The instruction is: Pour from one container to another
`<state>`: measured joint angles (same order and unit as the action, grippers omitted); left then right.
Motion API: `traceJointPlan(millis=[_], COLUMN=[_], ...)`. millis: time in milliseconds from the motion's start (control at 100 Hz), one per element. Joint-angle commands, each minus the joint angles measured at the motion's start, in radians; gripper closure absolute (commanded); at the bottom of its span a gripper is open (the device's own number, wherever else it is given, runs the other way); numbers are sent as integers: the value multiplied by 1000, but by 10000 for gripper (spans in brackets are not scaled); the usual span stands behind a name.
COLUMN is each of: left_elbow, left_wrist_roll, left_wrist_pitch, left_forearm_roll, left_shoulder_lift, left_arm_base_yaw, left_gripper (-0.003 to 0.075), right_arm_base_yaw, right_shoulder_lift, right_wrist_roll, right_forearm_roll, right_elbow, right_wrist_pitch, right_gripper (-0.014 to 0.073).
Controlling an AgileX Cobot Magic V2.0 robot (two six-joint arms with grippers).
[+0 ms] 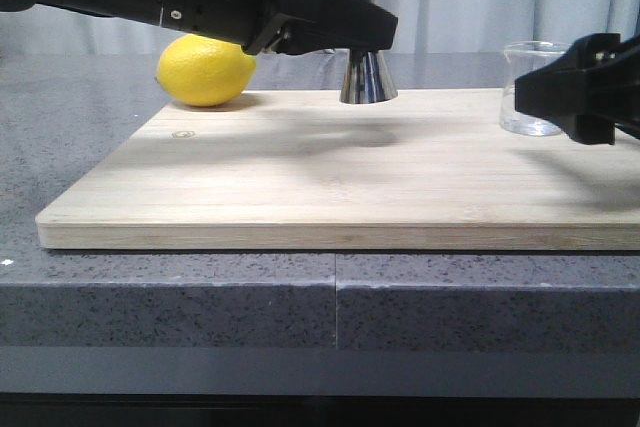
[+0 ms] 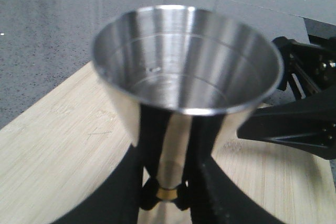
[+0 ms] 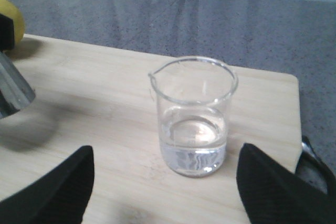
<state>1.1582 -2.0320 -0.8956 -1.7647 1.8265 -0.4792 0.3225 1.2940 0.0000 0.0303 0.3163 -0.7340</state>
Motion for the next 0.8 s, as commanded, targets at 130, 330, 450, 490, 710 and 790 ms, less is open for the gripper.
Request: traceJointPlan(millis=[130, 330, 450, 490, 710, 790], left_elbow=[32, 32, 32, 32, 32, 32], left_wrist_roll=[22, 24, 44, 46, 48, 48], left_wrist_pitch=[-79, -105, -107, -107, -116, -118], left_forearm_roll=[-37, -24, -1, 10, 16, 16], left_shoulder_lift=[-58, -58, -58, -58, -58, -58], left_arm_base_yaw=[3, 3, 3, 3, 3, 3], left_gripper=[734, 734, 734, 734, 734, 734], right_arm_base_yaw=[-4, -4, -4, -4, -32, -49], right_shoulder_lift=[42, 102, 126, 133, 176, 180], right_wrist_roll=[-18, -37, -37, -37, -37, -37], right_forearm_roll=[-9, -9, -9, -9, -4, -4], right_elbow=[85, 122, 135, 138, 138, 138], right_wrist_pitch=[-94, -115, -133, -141, -184, -195], right_gripper=[81, 81, 81, 81, 81, 81])
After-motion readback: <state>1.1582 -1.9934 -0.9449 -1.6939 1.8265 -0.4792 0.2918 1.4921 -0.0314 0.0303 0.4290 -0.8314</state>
